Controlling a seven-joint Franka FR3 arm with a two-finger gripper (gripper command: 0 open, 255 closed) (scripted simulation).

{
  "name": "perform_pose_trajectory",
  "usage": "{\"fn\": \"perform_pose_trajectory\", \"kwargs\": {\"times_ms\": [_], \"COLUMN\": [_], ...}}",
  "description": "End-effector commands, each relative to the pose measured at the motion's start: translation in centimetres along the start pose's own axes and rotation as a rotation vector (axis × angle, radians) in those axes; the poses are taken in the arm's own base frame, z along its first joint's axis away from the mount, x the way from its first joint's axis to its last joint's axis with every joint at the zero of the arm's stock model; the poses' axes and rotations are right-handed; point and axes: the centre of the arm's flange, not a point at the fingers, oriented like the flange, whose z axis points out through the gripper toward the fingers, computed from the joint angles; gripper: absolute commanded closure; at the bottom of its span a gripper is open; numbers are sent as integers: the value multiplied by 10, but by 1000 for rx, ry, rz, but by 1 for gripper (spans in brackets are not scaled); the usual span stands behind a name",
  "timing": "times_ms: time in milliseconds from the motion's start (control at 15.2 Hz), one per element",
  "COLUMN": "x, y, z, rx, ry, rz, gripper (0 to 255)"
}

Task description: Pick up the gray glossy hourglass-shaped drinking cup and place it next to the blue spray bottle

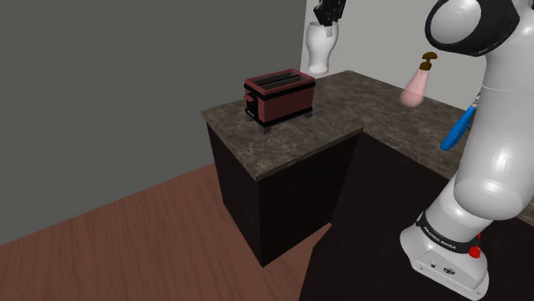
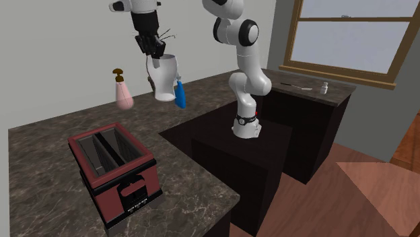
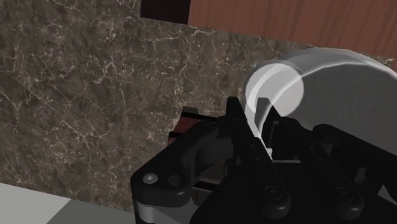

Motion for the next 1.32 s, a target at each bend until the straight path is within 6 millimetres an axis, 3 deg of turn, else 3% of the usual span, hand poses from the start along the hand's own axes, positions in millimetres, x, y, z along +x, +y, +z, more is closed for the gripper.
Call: {"fn": "perform_pose_trajectory", "kwargs": {"times_ms": [0, 1254], "x": [-13, -224], "y": [7, 130], "z": [-2, 53], "rx": [0, 0], "ry": [0, 0], "rz": [0, 0], "gripper": [255, 255]}}
